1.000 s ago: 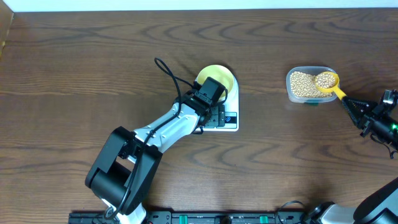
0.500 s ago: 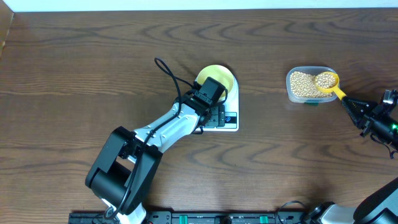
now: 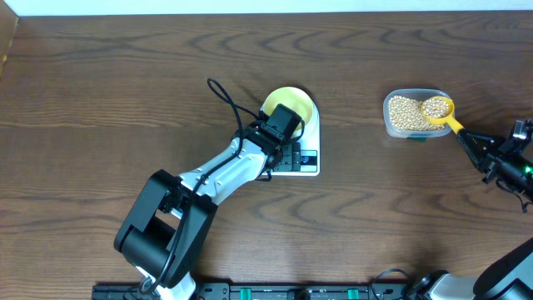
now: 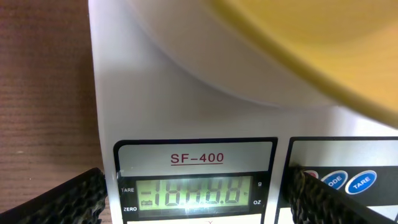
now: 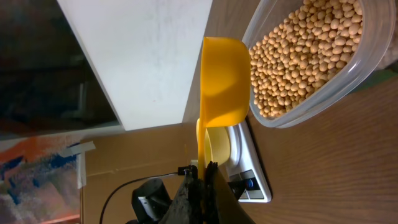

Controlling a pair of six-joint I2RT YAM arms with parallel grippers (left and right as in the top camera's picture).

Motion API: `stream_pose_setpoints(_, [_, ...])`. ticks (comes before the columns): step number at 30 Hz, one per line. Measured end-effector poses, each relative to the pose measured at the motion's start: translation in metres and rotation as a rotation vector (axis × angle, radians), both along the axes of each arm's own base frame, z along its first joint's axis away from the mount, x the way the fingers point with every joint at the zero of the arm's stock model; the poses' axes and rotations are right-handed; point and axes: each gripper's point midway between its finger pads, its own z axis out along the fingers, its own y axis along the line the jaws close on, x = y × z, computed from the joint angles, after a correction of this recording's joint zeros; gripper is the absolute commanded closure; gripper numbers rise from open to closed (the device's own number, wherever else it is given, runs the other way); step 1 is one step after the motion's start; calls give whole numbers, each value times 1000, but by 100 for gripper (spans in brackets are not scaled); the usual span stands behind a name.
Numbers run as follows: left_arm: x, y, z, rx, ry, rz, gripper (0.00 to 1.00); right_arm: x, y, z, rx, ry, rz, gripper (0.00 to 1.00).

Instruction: Scoop item into bowl and weigh 50g on scale

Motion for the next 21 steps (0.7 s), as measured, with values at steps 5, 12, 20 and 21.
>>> stream_pose_setpoints(5, [0, 0, 0, 1, -1, -4, 6, 0, 0, 0, 0, 0, 0, 99])
stream_pose_setpoints(12, [1, 0, 0, 0, -2, -4, 6, 0, 0, 0, 0, 0, 0, 99])
stream_pose_setpoints(20, [2, -2, 1, -3, -9, -20, 6, 0, 0, 0, 0, 0, 0, 99])
stream_pose_setpoints(21, [2, -2, 1, -3, -8, -21, 6, 0, 0, 0, -1, -1, 0, 99])
